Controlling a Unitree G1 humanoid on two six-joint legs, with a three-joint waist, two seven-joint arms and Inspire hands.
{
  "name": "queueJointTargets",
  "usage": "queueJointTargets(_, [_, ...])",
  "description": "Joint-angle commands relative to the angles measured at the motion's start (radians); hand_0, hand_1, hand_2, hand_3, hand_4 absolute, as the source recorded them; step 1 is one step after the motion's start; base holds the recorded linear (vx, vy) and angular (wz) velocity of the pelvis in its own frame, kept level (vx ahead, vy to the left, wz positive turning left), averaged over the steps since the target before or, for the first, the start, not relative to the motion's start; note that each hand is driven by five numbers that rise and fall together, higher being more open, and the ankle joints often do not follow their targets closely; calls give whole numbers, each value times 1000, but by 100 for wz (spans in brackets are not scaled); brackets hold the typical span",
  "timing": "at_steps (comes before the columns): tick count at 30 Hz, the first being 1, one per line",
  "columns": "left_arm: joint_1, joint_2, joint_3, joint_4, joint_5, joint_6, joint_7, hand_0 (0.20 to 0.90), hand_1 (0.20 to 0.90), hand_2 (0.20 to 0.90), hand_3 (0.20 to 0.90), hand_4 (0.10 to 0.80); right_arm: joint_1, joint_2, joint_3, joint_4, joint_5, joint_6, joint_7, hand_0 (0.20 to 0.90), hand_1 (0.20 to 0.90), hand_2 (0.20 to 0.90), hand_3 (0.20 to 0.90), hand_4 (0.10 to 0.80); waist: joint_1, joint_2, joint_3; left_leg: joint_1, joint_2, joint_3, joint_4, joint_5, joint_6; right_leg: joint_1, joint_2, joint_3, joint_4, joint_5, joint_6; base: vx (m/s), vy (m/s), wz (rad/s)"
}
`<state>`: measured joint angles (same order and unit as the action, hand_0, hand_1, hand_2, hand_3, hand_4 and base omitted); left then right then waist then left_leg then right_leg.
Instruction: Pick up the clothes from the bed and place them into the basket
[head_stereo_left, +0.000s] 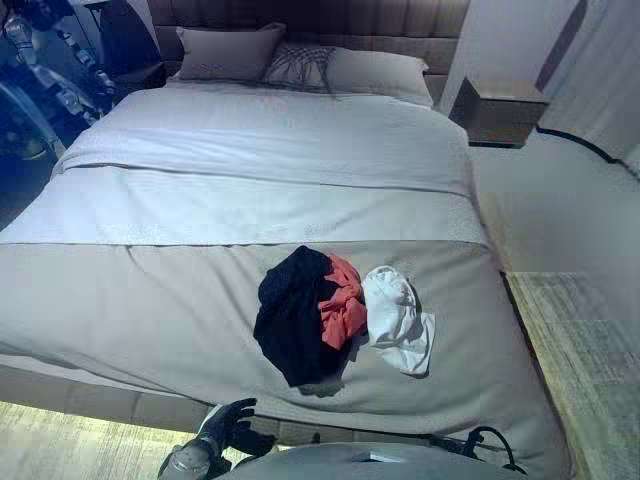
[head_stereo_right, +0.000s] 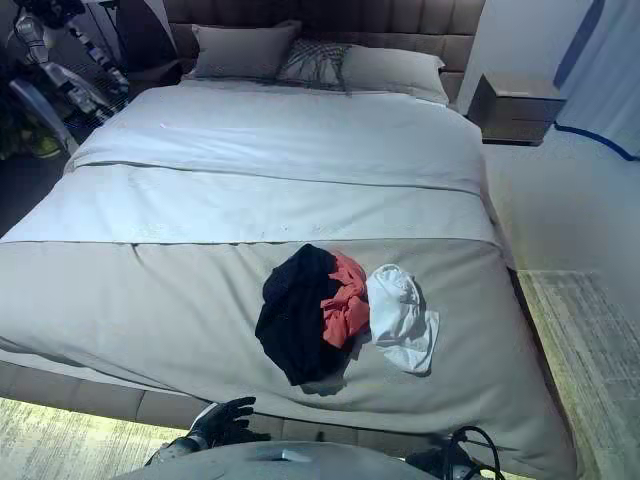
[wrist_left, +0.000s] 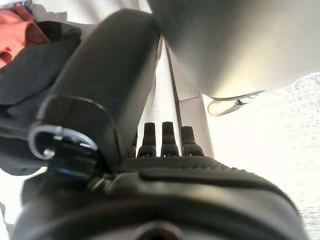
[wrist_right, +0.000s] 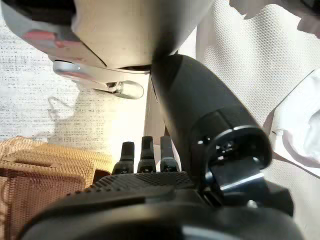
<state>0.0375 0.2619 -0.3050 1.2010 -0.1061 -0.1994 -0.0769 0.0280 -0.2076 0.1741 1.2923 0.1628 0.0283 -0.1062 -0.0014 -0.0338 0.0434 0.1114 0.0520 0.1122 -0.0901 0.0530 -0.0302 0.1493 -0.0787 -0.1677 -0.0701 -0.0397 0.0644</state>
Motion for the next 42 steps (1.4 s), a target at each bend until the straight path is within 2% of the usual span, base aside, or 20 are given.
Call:
queueJointTargets(1, [-70,-8,29,39,3,-29,-26,900,900,900,900,800,-35,12,40,32,-58,31,-42,900,900,900,900,800,15,17,15,21,-21,30,3,-79,16,-29,-24,-52,50,42,36,0,0,0])
queueJointTargets(5, [-73,-14,23,33,-13,-15,-41,900,900,900,900,800,-40,1,31,53,-42,65,-32,900,900,900,900,800,21,21,15,26,-26,21,3,-83,20,-21,-24,-56,50,39,37,40,3,0])
queueJointTargets(9, [-72,-19,18,34,-6,1,-37,900,900,900,900,800,-42,-1,28,56,-25,53,-58,900,900,900,900,800,24,18,15,30,-27,18,3,-87,22,-18,-25,-57,50,38,38,58,-8,2])
queueJointTargets(13, [-66,-27,16,39,27,-34,26,900,900,900,900,800,-43,6,15,60,19,49,0,900,900,900,900,800,26,15,15,32,-29,17,3,-89,21,-15,-23,-55,43,41,38,48,-11,1])
queueJointTargets(19, [-58,-27,15,44,30,-31,28,900,900,900,900,800,-50,3,-9,68,81,58,-116,900,900,900,900,800,31,13,14,32,-27,15,3,-88,21,-14,-21,-54,44,41,38,30,-4,0])
queueJointTargets(23, [-54,-25,27,47,-7,-32,22,900,900,900,900,800,-53,-5,-14,75,9,43,-116,900,900,900,900,800,36,12,16,36,-28,14,3,-90,22,-10,-20,-57,43,40,36,50,-14,1])
queueJointTargets(28, [-43,-16,35,46,17,-42,20,900,900,900,900,800,-69,-31,-19,51,-9,-41,-153,900,900,900,900,800,60,1,18,39,-33,-5,3,-91,22,2,-20,-74,36,44,38,90,-53,5])
queueJointTargets(31, [-34,6,26,28,20,-35,-2,900,900,900,900,800,-94,-78,-16,-11,-55,-114,-232,900,900,900,900,800,75,-7,22,36,-30,-7,3,-88,20,3,-22,-83,37,47,41,98,-66,11])
queueJointTargets(33, [-18,34,15,1,-4,-25,-21,900,900,900,900,800,-129,-141,3,-129,-136,-104,-318,900,900,900,900,800,88,-14,37,25,-27,-7,3,-84,22,-14,-22,-85,53,45,40,102,-100,11])
queueJointTargets(35, [-14,45,8,-7,-10,-26,-21,900,900,900,900,800,-142,-167,6,-163,-165,-103,-345,900,900,900,900,800,94,-17,46,18,-26,-9,3,-82,24,-24,-20,-86,60,43,39,38,-91,8])
queueJointTargets(36, [-12,68,0,-22,-27,-29,-22,900,900,900,900,800,-178,-225,6,-207,-186,-114,-379,900,900,900,900,800,108,-21,68,-8,-23,-18,12,-80,27,-52,-17,-87,77,41,37,-8,-115,7])
queueJointTargets(40, [-54,111,-27,-33,-58,-26,-11,900,900,900,900,800,-294,-311,23,-212,-217,-137,-479,900,900,900,900,800,135,-33,127,-110,-12,-38,69,-76,32,-145,-12,-94,127,42,28,-125,-150,19])
queueJointTargets(42, [-90,132,-34,-36,-90,-30,-10,900,900,900,900,800,-387,-364,44,-246,-236,-147,-522,900,900,900,900,800,145,-31,187,-193,-9,-52,132,-74,34,-211,-11,-104,180,37,18,-235,-75,27])
